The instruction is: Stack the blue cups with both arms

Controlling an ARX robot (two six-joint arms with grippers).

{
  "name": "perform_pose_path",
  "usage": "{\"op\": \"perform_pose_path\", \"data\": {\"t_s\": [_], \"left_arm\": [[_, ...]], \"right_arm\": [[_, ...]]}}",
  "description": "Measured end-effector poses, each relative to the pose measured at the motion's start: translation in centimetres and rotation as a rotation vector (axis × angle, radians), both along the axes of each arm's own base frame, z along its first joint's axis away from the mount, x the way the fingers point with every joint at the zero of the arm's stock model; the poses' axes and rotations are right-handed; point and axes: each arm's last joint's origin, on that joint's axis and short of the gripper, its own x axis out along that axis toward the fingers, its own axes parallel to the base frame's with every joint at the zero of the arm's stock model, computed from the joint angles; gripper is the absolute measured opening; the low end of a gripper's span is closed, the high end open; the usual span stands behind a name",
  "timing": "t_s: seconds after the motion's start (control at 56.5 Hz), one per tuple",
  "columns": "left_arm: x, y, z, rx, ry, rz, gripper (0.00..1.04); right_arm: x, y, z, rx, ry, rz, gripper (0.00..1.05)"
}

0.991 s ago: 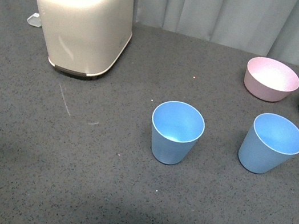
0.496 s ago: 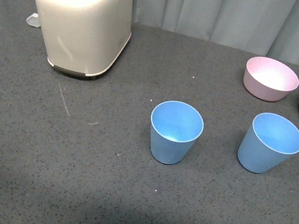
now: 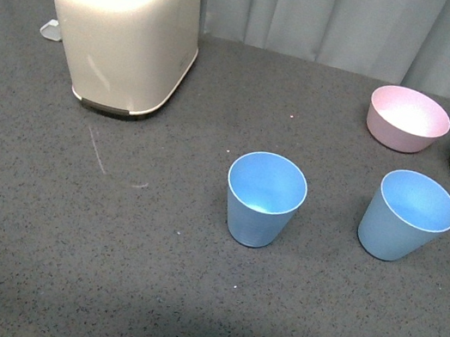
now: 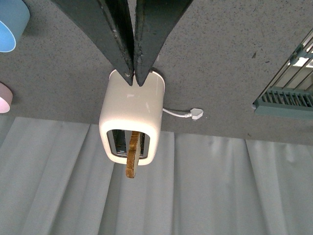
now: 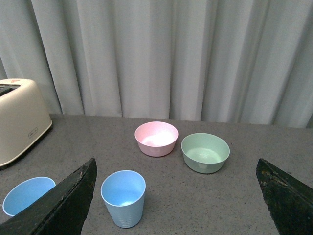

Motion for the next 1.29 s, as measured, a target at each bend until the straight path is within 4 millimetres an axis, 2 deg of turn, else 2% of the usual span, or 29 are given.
{"op": "perform_pose_path", "data": {"t_s": [0.938, 0.991, 1.044, 1.15, 1.204, 1.292], "left_arm": [[-2.9, 0.0, -0.3, 0.0, 0.003, -0.003, 0.04], [-2.9, 0.0, -0.3, 0.0, 0.003, -0.003, 0.11], [-2.9, 0.0, -0.3, 0.0, 0.002, -0.003, 0.23], [-2.9, 0.0, -0.2, 0.0, 0.001, -0.003, 0.39], [-2.9, 0.0, -0.2, 0.0, 0.001, -0.003, 0.52], [-2.9, 0.0, -0.2, 0.0, 0.001, -0.003, 0.66]], "right_arm": [[0.0, 0.0, 0.0, 0.0, 0.0, 0.0, 0.95], [0.0, 0.0, 0.0, 0.0, 0.0, 0.0, 0.95], [0.0, 0.0, 0.0, 0.0, 0.0, 0.0, 0.95], [0.0, 0.0, 0.0, 0.0, 0.0, 0.0, 0.95], [0.0, 0.0, 0.0, 0.0, 0.0, 0.0, 0.95], [0.0, 0.0, 0.0, 0.0, 0.0, 0.0, 0.95]]}}
